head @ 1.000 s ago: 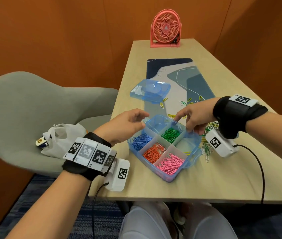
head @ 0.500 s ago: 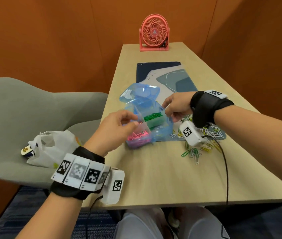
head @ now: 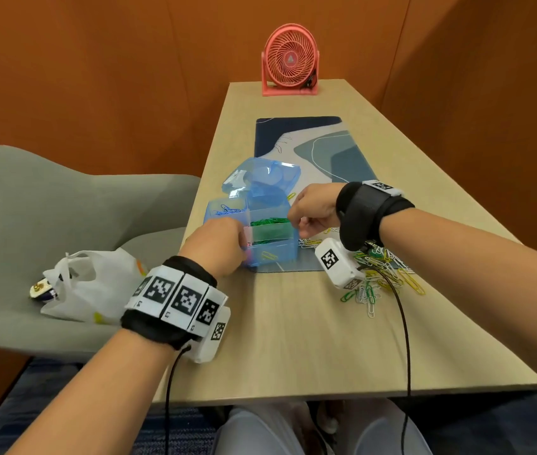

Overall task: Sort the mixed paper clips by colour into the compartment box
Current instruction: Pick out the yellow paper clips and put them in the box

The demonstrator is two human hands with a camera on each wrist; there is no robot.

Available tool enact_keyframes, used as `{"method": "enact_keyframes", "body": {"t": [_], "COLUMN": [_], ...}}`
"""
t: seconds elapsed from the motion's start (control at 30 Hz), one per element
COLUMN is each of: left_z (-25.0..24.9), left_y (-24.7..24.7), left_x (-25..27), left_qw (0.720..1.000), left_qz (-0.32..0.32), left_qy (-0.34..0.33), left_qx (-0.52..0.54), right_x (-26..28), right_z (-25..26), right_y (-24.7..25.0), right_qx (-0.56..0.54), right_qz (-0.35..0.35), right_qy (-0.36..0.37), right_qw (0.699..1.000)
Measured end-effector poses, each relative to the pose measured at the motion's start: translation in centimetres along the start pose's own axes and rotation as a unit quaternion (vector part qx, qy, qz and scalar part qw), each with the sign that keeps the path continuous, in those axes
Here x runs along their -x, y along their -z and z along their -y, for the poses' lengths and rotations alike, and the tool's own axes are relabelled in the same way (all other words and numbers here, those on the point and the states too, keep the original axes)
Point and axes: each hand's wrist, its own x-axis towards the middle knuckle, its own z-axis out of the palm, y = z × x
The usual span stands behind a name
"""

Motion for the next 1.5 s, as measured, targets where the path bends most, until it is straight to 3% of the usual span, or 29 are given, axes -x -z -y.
{"method": "enact_keyframes", "body": {"t": [0.1, 0.17, 0.23, 0.3, 0.5, 0.83, 0.93, 1.0, 1.07, 1.1, 1.13, 1.23, 1.33, 1.4, 1.47, 1.5], "left_z": [0.5, 1.1, 1.6, 1.8, 1.6, -0.2, -1.1, -1.8, -2.9, -3.7, -4.6, -7.1, -8.5, -9.1, -9.6, -9.7], "left_y": [0.4, 0.6, 0.8, 1.0, 0.8, -1.7, -1.5, -0.7, -0.2, -0.1, -0.1, -1.4, -3.6, -4.9, -5.9, -6.3], "left_x": [-0.3, -0.4, -0.5, -0.6, -0.5, -0.5, 0.0, 0.6, 1.3, 1.7, 2.1, 2.4, 1.5, 0.9, 0.5, 0.4], "left_qw": [1.000, 1.000, 0.999, 0.999, 0.999, 0.999, 0.999, 0.998, 0.986, 0.965, 0.926, 0.731, 0.561, 0.469, 0.402, 0.383], "left_qz": [-0.005, -0.017, -0.033, -0.042, -0.035, 0.017, 0.018, 0.004, -0.008, -0.009, 0.003, 0.067, 0.107, 0.119, 0.120, 0.118], "left_qy": [-0.001, 0.009, 0.018, 0.024, 0.017, -0.031, -0.033, -0.038, -0.049, -0.045, -0.029, 0.060, 0.151, 0.174, 0.184, 0.188], "left_qx": [-0.015, -0.005, 0.003, 0.010, 0.022, 0.032, 0.017, 0.047, 0.159, 0.259, 0.376, 0.677, 0.807, 0.858, 0.889, 0.897], "right_x": [0.4, 0.0, -0.1, -0.3, -0.4, 1.1, 1.7, 2.4, 3.3, 3.8, 4.4, 5.9, 6.8, 7.0, 6.7, 6.4], "right_z": [-0.2, -0.4, -0.8, -1.4, -2.8, -5.5, -5.7, -5.3, -4.8, -4.5, -4.2, -3.2, -2.8, -3.0, -3.4, -3.7], "right_y": [0.3, 0.8, 1.0, 0.7, -0.3, 3.1, 4.2, 4.8, 5.3, 5.4, 5.5, 5.5, 5.1, 4.9, 4.9, 5.1], "right_qx": [0.005, 0.123, 0.286, 0.359, 0.408, 0.419, 0.380, 0.342, 0.294, 0.268, 0.246, 0.203, 0.159, 0.121, 0.105, 0.125], "right_qz": [0.007, -0.052, -0.097, -0.082, -0.041, -0.047, -0.068, -0.091, -0.088, -0.076, -0.063, -0.022, 0.017, 0.031, 0.020, 0.001], "right_qy": [0.014, 0.058, 0.104, 0.129, 0.188, 0.134, 0.142, 0.148, 0.150, 0.152, 0.157, 0.178, 0.185, 0.181, 0.170, 0.159], "right_qw": [1.000, 0.989, 0.947, 0.921, 0.893, 0.897, 0.912, 0.923, 0.940, 0.948, 0.954, 0.963, 0.970, 0.976, 0.980, 0.979]}}
